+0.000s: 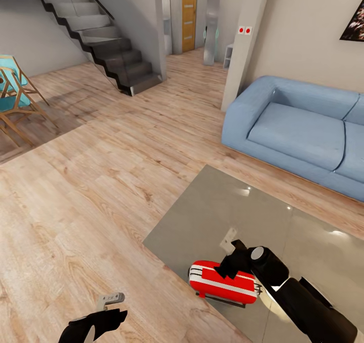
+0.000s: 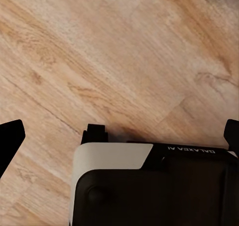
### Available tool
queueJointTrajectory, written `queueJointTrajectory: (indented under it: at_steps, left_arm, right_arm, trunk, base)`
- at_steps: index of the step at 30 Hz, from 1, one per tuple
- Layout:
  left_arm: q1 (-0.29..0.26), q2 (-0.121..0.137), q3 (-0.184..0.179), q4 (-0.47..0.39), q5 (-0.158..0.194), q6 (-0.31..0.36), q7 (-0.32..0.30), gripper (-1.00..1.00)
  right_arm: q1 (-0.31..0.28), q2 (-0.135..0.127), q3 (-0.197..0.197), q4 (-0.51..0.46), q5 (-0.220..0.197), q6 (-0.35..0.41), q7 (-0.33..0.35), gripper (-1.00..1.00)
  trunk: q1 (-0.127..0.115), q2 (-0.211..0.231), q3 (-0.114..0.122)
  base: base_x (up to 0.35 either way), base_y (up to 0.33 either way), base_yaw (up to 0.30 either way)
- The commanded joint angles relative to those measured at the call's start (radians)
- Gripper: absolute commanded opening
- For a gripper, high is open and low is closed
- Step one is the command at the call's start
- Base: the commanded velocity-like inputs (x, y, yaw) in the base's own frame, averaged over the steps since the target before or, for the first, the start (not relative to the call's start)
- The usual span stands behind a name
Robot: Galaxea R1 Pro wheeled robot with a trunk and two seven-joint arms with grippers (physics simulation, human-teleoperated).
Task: Turn on the radio receiver that's on the table in the living room.
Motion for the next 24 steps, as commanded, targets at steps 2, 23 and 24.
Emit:
queueJointTrajectory:
  at_steps: [2, 23, 24]
  left_arm:
    - [0.0, 0.0, 0.0, 0.0, 0.0, -0.002, 0.0, 1.0]
    - [0.0, 0.001, 0.0, 0.0, 0.001, -0.02, 0.0, 1.0]
    - [0.0, 0.001, 0.0, 0.0, 0.001, -0.02, 0.0, 1.0]
  right_arm:
    - [0.0, 0.007, -0.006, 0.0, 0.011, 0.003, -0.001, 1.0]
    - [0.0, 0.043, -0.017, 0.004, 0.03, 0.01, -0.008, 1.0]
    - [0.0, 0.049, -0.017, 0.005, 0.03, 0.01, -0.008, 1.0]
  trunk:
    - [0.0, 0.0, 0.0]
    - [0.0, 0.0, 0.0]
    - [0.0, 0.0, 0.0]
  base:
    - [0.0, 0.0, 0.0]
    - [0.0, 0.0, 0.0]
    - [0.0, 0.0, 0.0]
